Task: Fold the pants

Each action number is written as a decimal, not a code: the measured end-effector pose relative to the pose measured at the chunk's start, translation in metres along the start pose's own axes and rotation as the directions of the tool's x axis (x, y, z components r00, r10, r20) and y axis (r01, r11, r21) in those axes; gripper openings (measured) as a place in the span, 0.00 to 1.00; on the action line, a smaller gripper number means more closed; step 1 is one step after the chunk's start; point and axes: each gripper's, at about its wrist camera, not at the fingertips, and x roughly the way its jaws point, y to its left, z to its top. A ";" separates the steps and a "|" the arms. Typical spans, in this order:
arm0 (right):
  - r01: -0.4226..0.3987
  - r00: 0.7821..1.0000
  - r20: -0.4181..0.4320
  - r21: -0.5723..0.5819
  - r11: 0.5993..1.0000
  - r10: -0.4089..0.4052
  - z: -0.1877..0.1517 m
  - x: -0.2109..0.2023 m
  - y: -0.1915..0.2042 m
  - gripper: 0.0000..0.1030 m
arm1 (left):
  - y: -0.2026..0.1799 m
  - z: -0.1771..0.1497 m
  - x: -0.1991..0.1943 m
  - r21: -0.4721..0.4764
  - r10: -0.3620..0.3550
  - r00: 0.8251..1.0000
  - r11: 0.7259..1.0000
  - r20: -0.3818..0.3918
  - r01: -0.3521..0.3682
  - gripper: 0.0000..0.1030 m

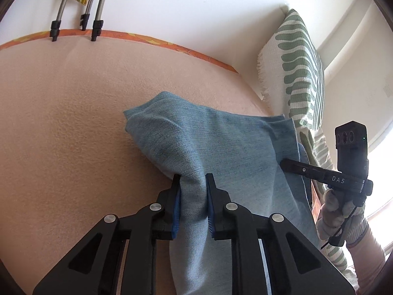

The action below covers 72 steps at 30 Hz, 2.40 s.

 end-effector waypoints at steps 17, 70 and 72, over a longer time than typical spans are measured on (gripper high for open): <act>0.056 0.976 0.216 -0.105 0.993 -0.032 -0.016 -0.108 0.074 0.14 | -0.072 0.013 -0.075 0.201 -0.131 0.977 0.975 0.171 0.096 0.11; 0.482 0.828 0.318 0.016 0.876 -0.461 0.288 0.021 -0.077 0.41 | -0.010 0.266 0.155 0.214 0.164 0.950 0.951 0.265 -0.224 0.18; 0.489 0.826 0.317 0.009 0.872 -0.466 0.285 0.019 -0.075 0.41 | -0.007 0.264 0.148 0.216 0.159 0.952 0.952 0.260 -0.218 0.18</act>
